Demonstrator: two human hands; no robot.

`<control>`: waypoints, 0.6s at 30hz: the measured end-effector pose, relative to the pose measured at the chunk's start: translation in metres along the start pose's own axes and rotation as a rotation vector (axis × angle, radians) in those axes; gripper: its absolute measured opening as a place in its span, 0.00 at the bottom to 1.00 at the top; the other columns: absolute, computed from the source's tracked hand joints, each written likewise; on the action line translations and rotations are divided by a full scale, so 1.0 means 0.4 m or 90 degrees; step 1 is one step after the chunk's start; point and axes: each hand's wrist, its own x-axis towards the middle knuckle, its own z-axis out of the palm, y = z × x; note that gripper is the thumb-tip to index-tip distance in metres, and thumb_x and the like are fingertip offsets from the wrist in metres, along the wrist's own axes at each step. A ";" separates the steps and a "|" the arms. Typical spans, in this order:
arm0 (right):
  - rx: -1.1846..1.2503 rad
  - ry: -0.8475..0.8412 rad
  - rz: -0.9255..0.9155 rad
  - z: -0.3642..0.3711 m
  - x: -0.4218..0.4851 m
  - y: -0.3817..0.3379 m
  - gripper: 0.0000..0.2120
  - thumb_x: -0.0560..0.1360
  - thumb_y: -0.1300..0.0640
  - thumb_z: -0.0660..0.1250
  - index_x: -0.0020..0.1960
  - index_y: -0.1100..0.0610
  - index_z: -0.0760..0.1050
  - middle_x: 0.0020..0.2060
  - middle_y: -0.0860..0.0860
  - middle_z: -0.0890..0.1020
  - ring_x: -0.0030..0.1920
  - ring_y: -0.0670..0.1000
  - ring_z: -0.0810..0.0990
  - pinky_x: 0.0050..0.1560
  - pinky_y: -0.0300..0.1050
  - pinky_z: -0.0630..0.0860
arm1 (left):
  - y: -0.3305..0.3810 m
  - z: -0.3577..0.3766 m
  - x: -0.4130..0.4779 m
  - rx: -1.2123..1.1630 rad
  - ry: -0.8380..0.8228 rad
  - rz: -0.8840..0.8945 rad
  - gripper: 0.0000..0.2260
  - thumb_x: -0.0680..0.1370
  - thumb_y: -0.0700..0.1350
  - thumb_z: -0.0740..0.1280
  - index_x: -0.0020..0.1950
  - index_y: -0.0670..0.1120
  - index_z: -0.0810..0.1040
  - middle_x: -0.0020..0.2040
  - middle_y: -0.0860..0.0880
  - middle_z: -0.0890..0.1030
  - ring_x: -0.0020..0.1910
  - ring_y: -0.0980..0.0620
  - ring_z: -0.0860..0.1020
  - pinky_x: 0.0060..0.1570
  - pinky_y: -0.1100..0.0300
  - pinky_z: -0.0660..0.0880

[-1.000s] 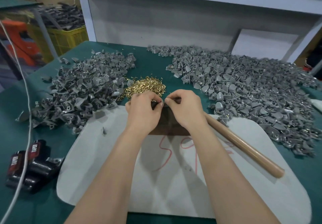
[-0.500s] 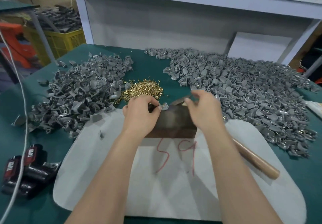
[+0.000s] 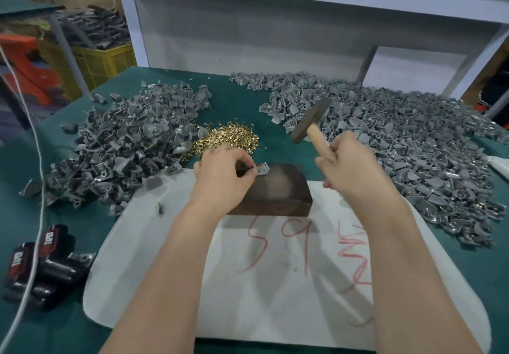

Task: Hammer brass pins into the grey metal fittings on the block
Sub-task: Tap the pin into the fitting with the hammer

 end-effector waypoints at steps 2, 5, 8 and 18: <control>0.016 -0.040 -0.081 -0.014 -0.023 -0.009 0.21 0.78 0.55 0.61 0.70 0.52 0.63 0.43 0.48 0.76 0.45 0.53 0.77 0.43 0.45 0.71 | -0.003 0.004 0.002 0.006 0.010 0.001 0.07 0.75 0.47 0.69 0.40 0.54 0.74 0.47 0.52 0.74 0.55 0.44 0.73 0.58 0.47 0.70; 0.017 -0.048 -0.192 -0.020 -0.060 -0.019 0.23 0.79 0.54 0.60 0.73 0.46 0.62 0.38 0.40 0.73 0.40 0.45 0.69 0.43 0.36 0.66 | -0.006 0.008 0.004 -0.003 0.025 0.012 0.07 0.75 0.46 0.70 0.39 0.53 0.74 0.46 0.52 0.74 0.53 0.43 0.74 0.56 0.47 0.71; 0.084 0.092 -0.236 -0.037 -0.086 -0.023 0.21 0.79 0.53 0.60 0.70 0.42 0.66 0.51 0.42 0.81 0.40 0.41 0.73 0.44 0.33 0.69 | -0.009 0.014 0.005 -0.008 0.037 0.030 0.04 0.74 0.43 0.71 0.40 0.49 0.78 0.44 0.51 0.74 0.50 0.43 0.75 0.54 0.47 0.73; 0.103 0.143 -0.289 -0.023 -0.114 -0.039 0.20 0.79 0.55 0.62 0.69 0.41 0.68 0.55 0.28 0.72 0.49 0.28 0.71 0.48 0.16 0.62 | -0.007 0.019 0.005 -0.006 0.059 0.057 0.06 0.74 0.43 0.71 0.38 0.48 0.77 0.42 0.53 0.74 0.48 0.44 0.76 0.51 0.47 0.74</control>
